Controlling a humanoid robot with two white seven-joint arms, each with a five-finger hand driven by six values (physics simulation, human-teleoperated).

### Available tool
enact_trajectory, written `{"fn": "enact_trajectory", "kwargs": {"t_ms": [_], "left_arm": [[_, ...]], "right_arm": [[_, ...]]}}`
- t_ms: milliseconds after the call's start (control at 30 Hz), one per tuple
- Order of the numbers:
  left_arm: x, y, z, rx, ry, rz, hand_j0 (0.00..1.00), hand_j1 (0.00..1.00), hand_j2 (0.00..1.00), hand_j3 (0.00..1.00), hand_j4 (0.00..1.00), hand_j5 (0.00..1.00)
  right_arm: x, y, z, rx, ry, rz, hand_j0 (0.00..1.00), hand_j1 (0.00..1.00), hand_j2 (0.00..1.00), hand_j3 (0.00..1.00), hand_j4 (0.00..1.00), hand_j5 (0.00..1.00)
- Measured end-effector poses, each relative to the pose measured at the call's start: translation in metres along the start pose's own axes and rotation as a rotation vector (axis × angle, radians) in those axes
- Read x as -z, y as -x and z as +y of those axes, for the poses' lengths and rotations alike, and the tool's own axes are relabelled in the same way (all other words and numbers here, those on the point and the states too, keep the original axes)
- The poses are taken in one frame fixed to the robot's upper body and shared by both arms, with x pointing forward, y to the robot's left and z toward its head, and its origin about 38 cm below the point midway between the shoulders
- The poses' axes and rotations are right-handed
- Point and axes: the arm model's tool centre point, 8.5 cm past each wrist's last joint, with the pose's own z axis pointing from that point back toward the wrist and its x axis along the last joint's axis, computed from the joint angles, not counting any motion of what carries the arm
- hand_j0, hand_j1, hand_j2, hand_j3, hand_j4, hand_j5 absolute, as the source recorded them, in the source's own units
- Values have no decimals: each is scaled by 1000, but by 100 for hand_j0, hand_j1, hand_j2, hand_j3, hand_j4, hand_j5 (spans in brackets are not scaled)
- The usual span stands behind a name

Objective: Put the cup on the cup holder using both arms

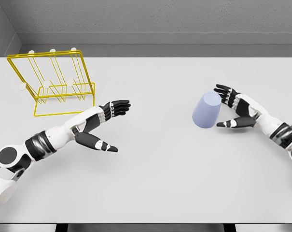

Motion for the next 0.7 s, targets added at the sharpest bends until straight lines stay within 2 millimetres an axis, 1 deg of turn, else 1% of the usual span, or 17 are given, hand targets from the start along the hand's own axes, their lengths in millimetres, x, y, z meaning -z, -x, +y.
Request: {"fn": "enact_trajectory", "kwargs": {"t_ms": [167,467,567,700], "left_arm": [[0,0,0,0,-1,1,100,100,100,100,100,100],[3,2,-1,-10,-6,-5,100,100,100,100,100,100],[5,3,-2,-18,-7,-12,100,100,100,100,100,100],[6,4,-3,-31,-10,-17,100,100,100,100,100,100]], "right_arm": [[7,-3,3,-3,-16,-6,100,100,100,100,100,100],[13,2,13,9,-41,1,100,100,100,100,100,100],[18,-1,14,4,-48,-5,100,100,100,100,100,100],[20,0,17,7,-56,-4,100,100,100,100,100,100]]}}
